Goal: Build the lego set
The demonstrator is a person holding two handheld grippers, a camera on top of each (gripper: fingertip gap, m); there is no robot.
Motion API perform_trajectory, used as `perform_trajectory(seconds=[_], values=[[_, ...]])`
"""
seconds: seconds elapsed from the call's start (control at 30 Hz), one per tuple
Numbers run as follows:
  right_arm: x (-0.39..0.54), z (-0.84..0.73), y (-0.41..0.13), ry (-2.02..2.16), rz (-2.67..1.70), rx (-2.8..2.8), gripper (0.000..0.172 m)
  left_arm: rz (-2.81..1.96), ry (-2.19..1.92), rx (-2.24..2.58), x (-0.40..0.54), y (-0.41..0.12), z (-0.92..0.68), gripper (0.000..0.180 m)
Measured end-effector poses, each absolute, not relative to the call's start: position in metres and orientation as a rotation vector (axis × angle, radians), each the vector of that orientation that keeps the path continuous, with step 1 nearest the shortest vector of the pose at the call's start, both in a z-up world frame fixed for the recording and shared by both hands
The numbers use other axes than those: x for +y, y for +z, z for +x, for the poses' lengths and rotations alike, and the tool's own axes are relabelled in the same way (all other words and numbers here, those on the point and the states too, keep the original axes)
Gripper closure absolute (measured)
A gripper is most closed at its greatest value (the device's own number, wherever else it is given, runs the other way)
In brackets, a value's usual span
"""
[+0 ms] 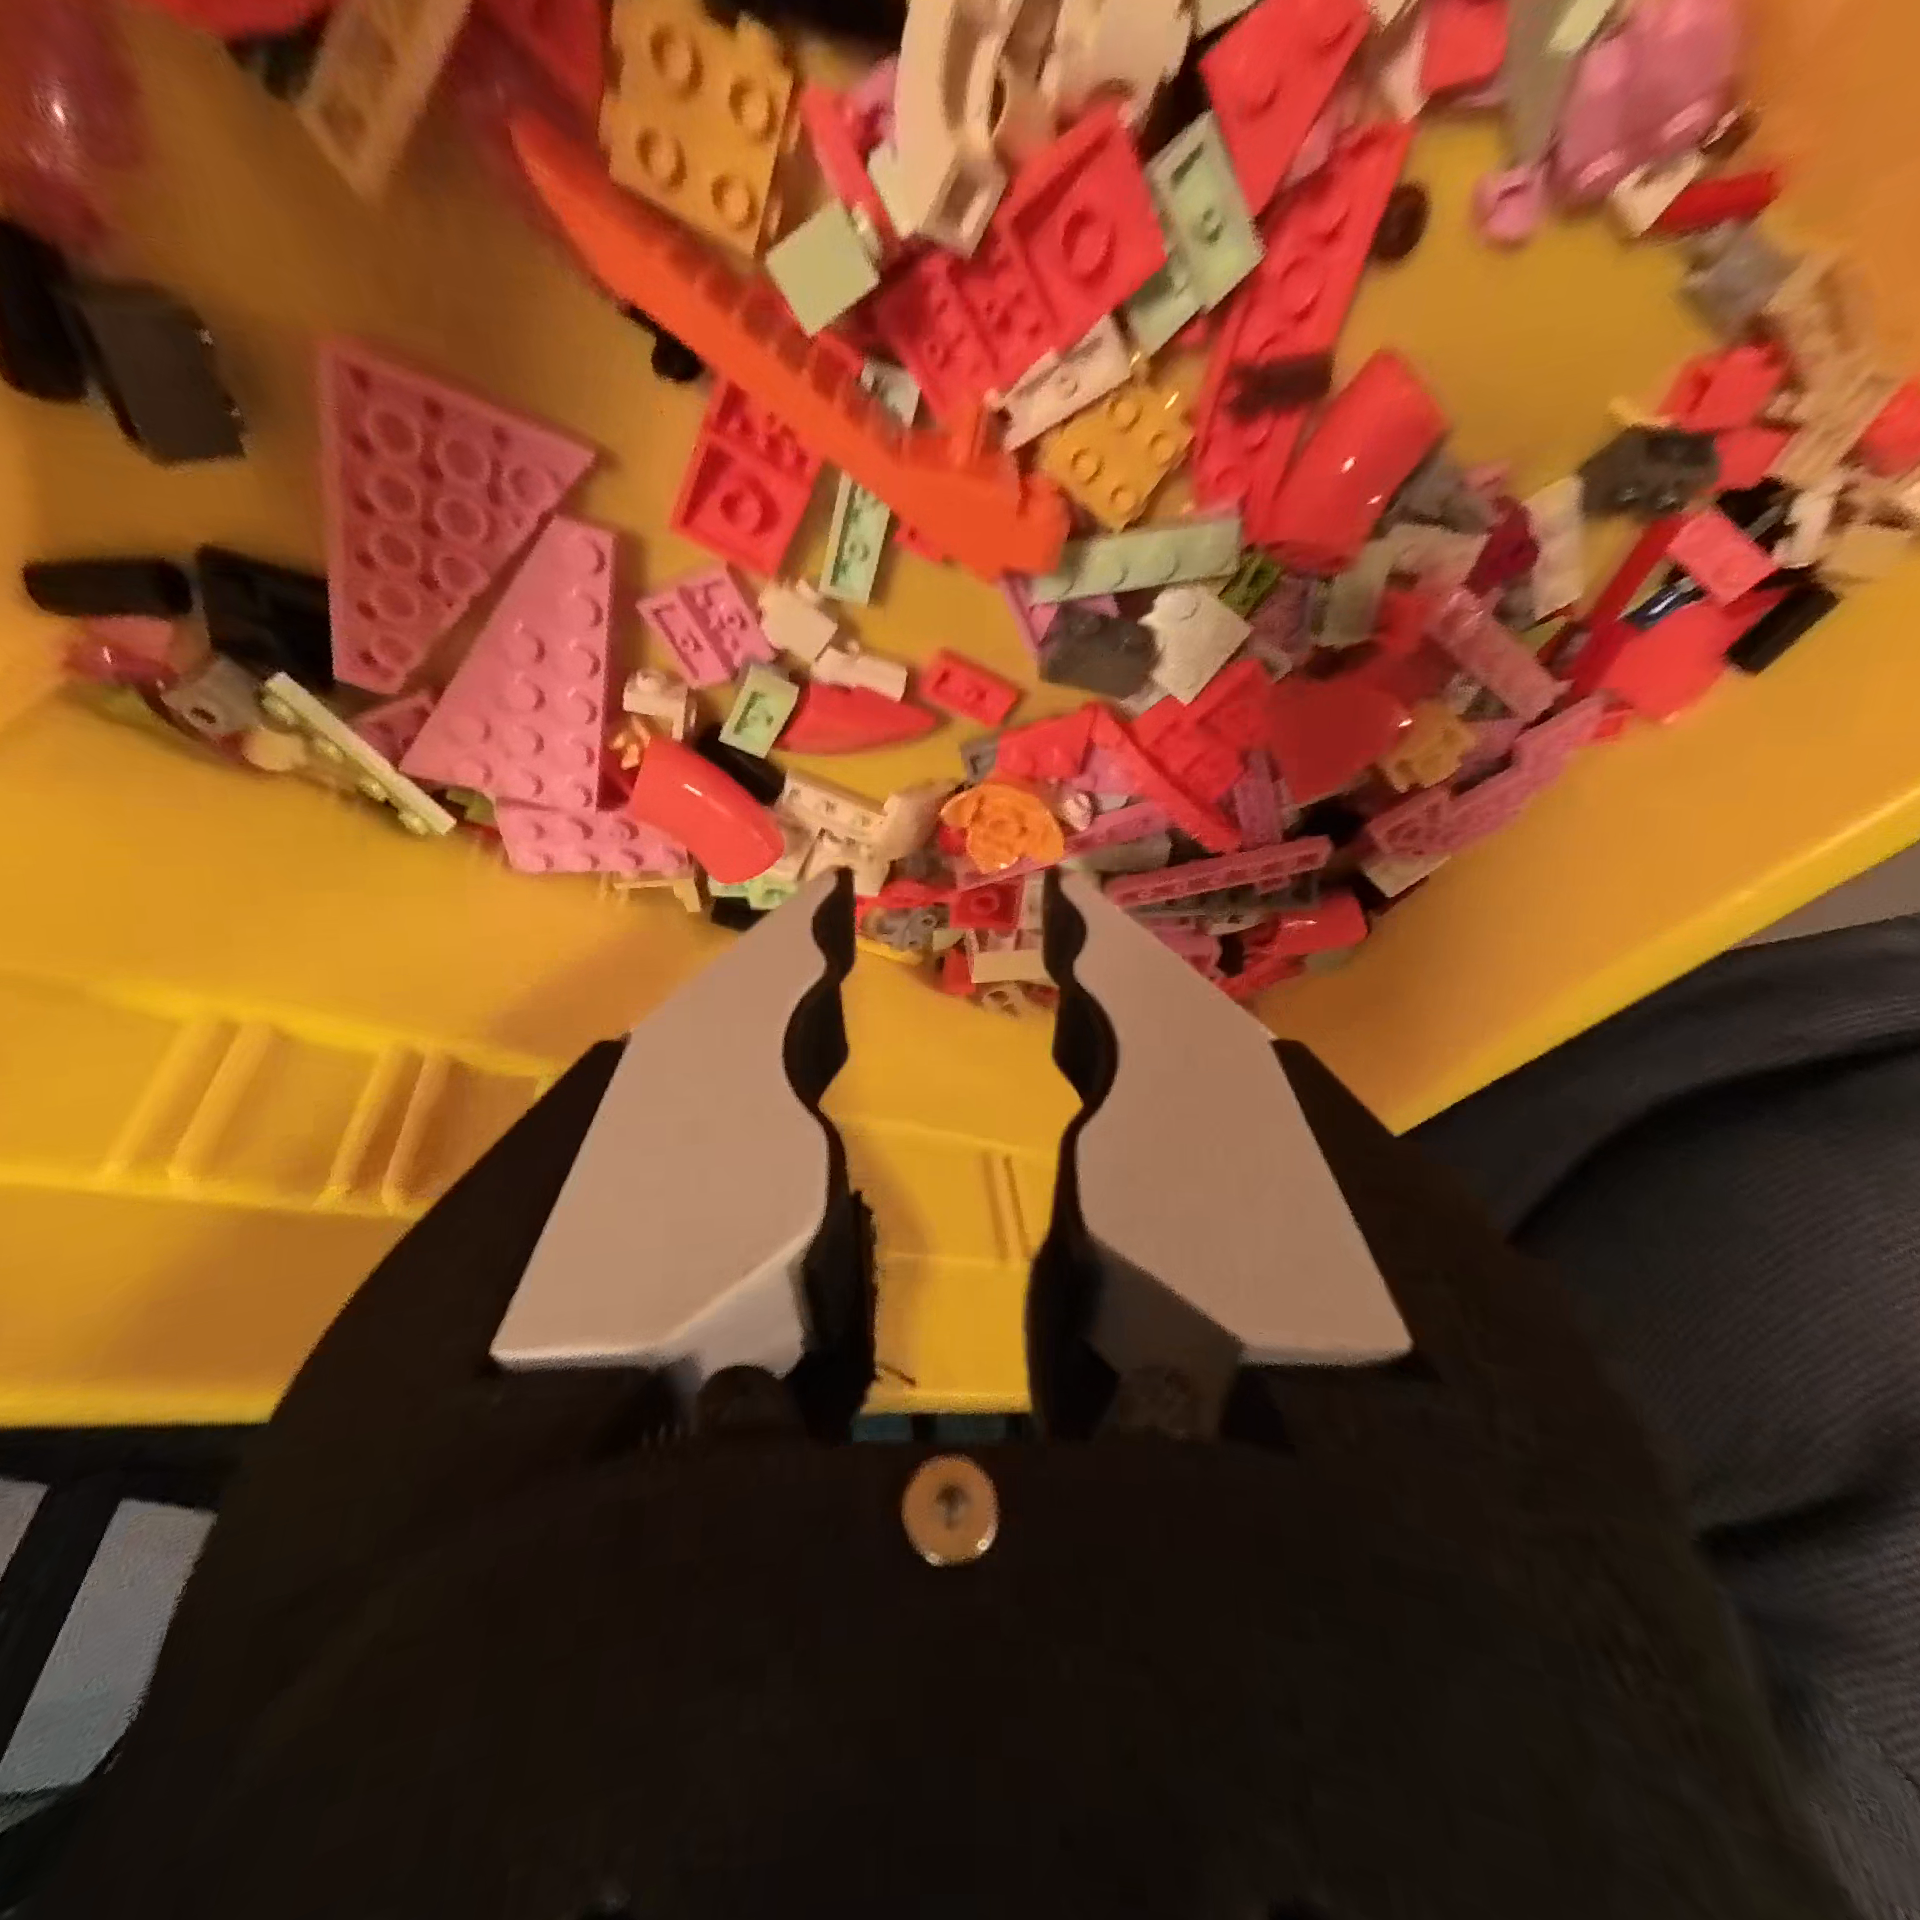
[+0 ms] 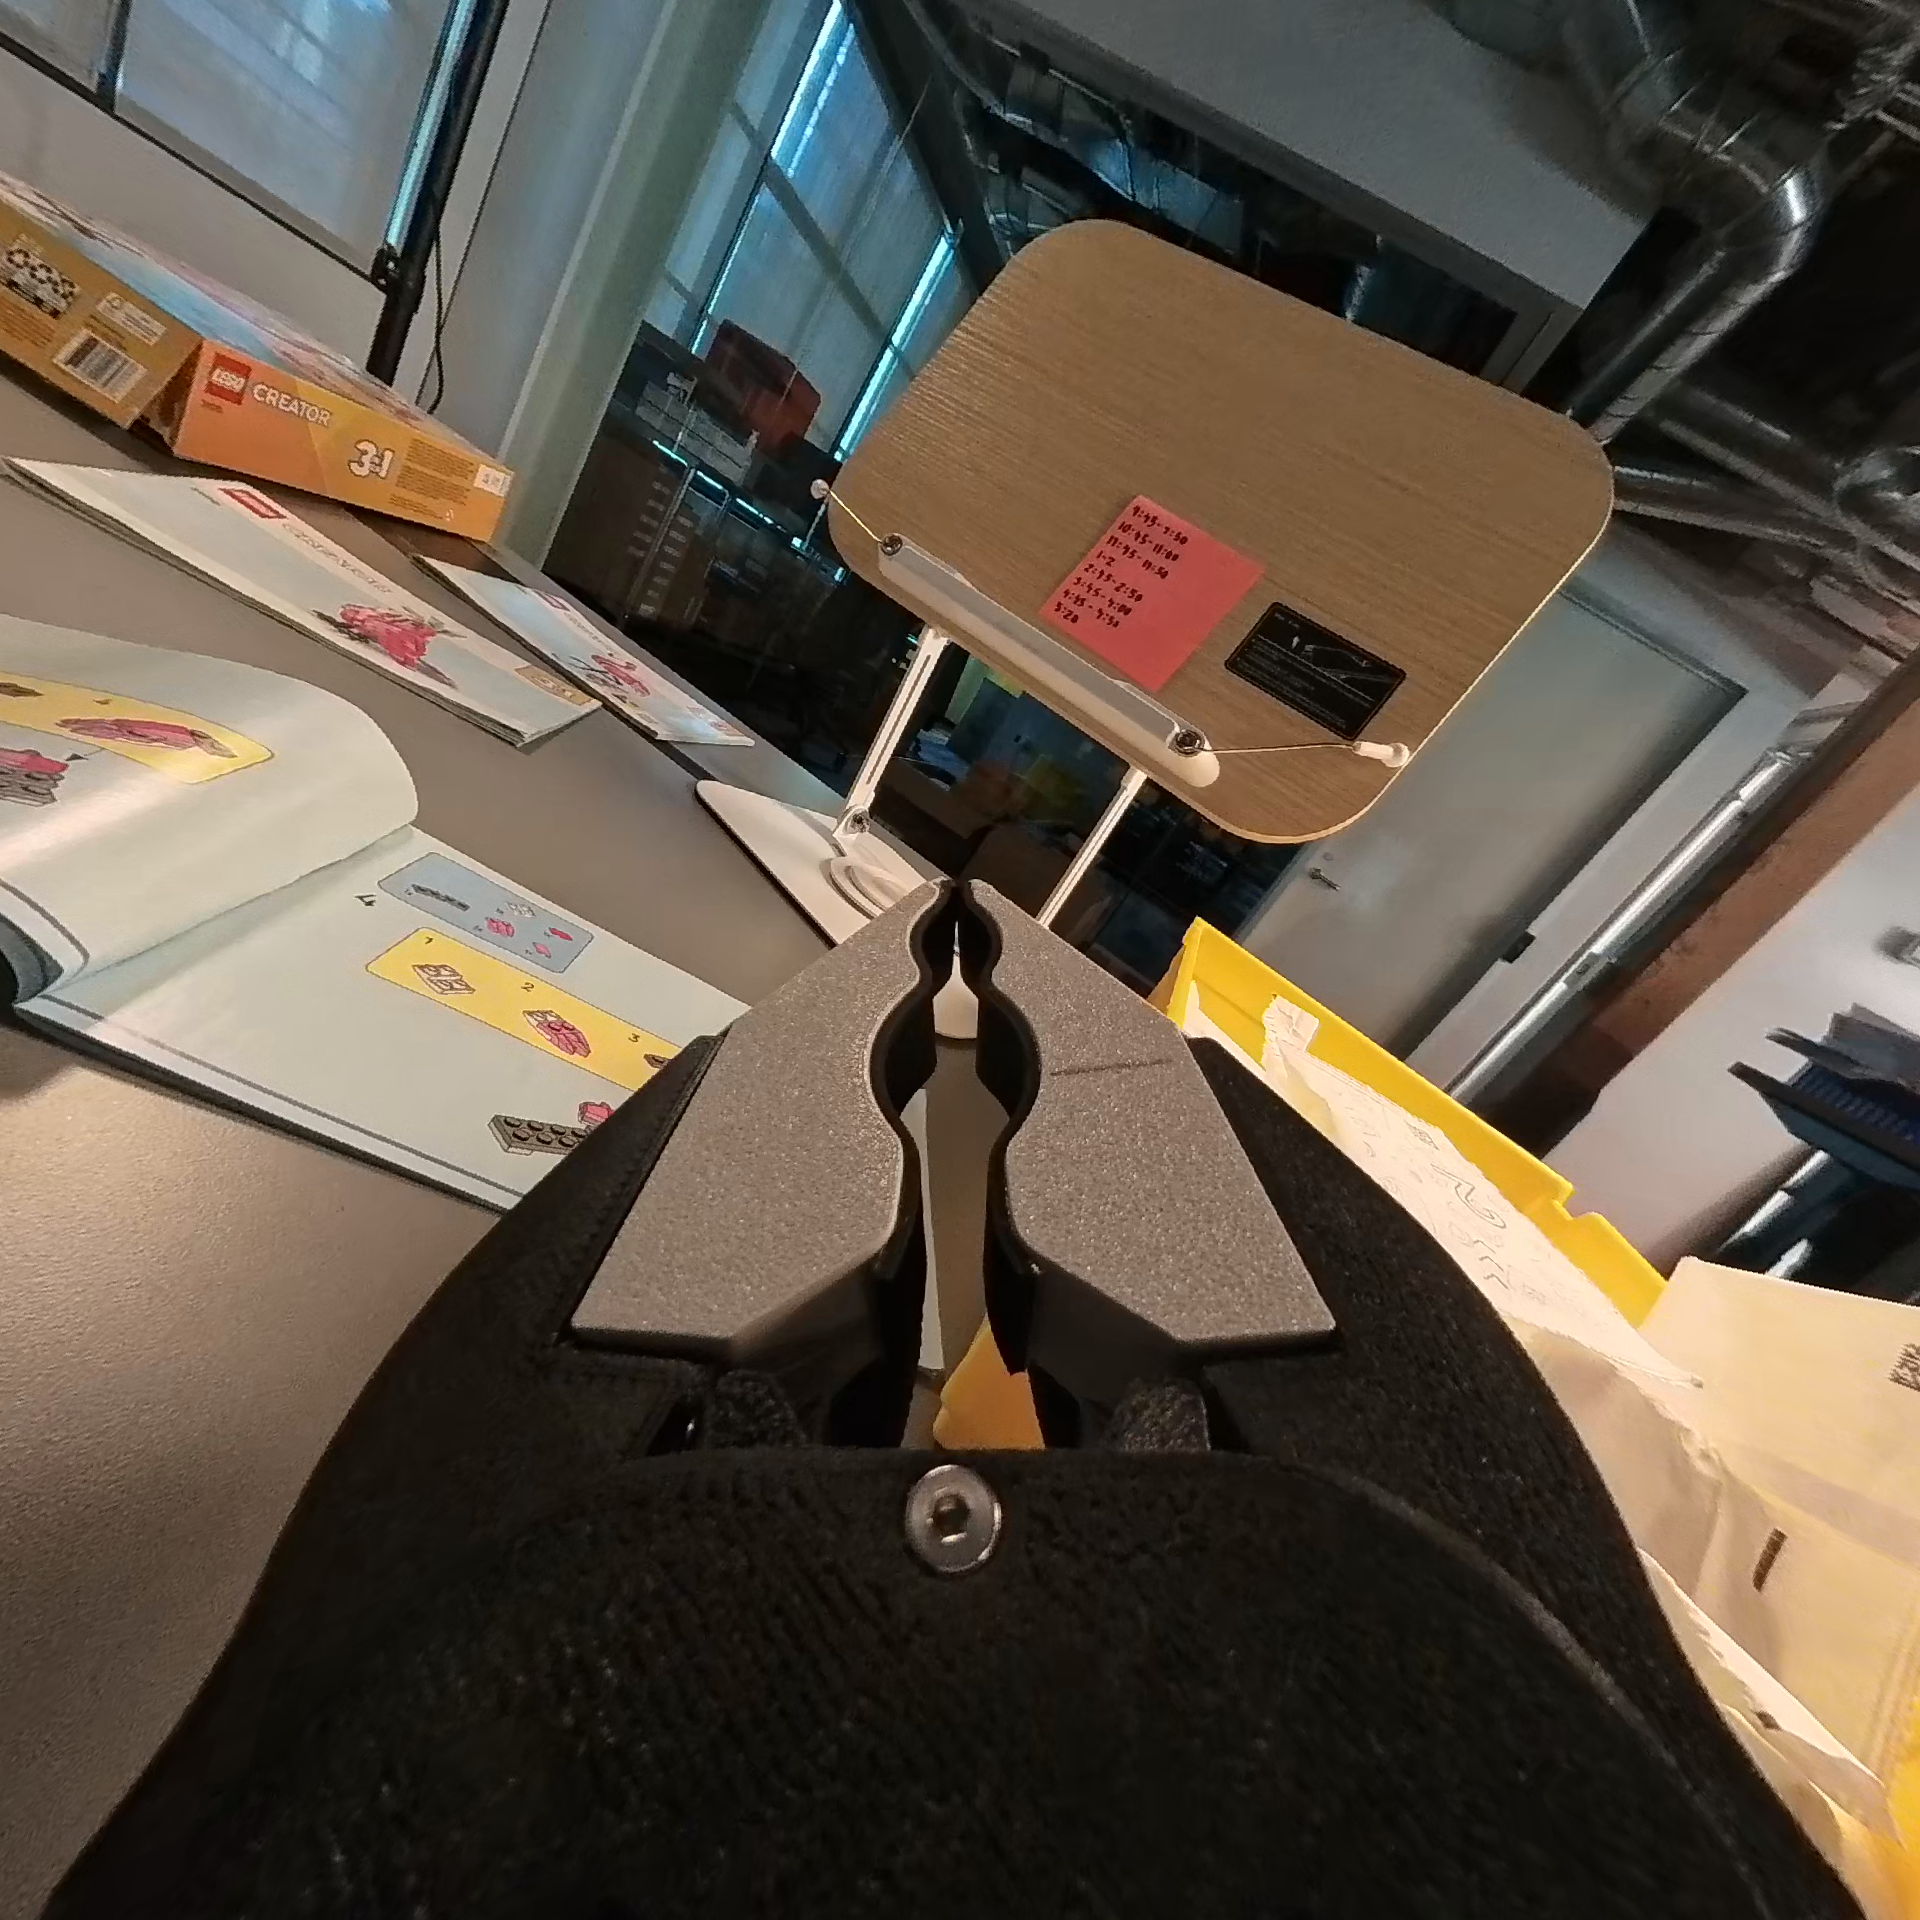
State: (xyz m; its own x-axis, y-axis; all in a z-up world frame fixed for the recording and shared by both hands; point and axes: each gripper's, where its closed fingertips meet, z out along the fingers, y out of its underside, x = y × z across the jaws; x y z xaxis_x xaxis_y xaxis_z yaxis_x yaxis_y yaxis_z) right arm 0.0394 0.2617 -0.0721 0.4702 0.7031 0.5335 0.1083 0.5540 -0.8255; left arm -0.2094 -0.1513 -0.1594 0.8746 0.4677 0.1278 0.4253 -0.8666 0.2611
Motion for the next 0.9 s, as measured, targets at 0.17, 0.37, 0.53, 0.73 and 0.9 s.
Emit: perform_trajectory(seconds=[0.17, 0.37, 0.53, 0.73, 0.9], values=[[0.262, 0.039, -0.072, 0.439, -0.938, -1.041, 0.172, 2.821, 0.366, 0.658, -0.149, -0.169, -0.2, 0.167], [0.262, 0.039, -0.072, 0.438, -0.939, -1.041, 0.172, 3.018, 0.351, 0.623, -0.118, -0.167, -0.204, 0.171], [0.262, 0.039, -0.072, 0.437, -0.939, -1.042, 0.172, 3.053, 0.173, 0.638, -0.12, -0.154, -0.221, 0.169], [0.262, 0.039, -0.072, 0.437, -0.938, -1.044, 0.172, 2.917, 0.145, 0.571, -0.146, -0.169, -0.214, 0.161], [0.262, 0.039, -0.072, 0.438, -0.937, -1.045, 0.172, 2.908, 0.177, 0.588, -0.151, -0.18, -0.213, 0.164]])
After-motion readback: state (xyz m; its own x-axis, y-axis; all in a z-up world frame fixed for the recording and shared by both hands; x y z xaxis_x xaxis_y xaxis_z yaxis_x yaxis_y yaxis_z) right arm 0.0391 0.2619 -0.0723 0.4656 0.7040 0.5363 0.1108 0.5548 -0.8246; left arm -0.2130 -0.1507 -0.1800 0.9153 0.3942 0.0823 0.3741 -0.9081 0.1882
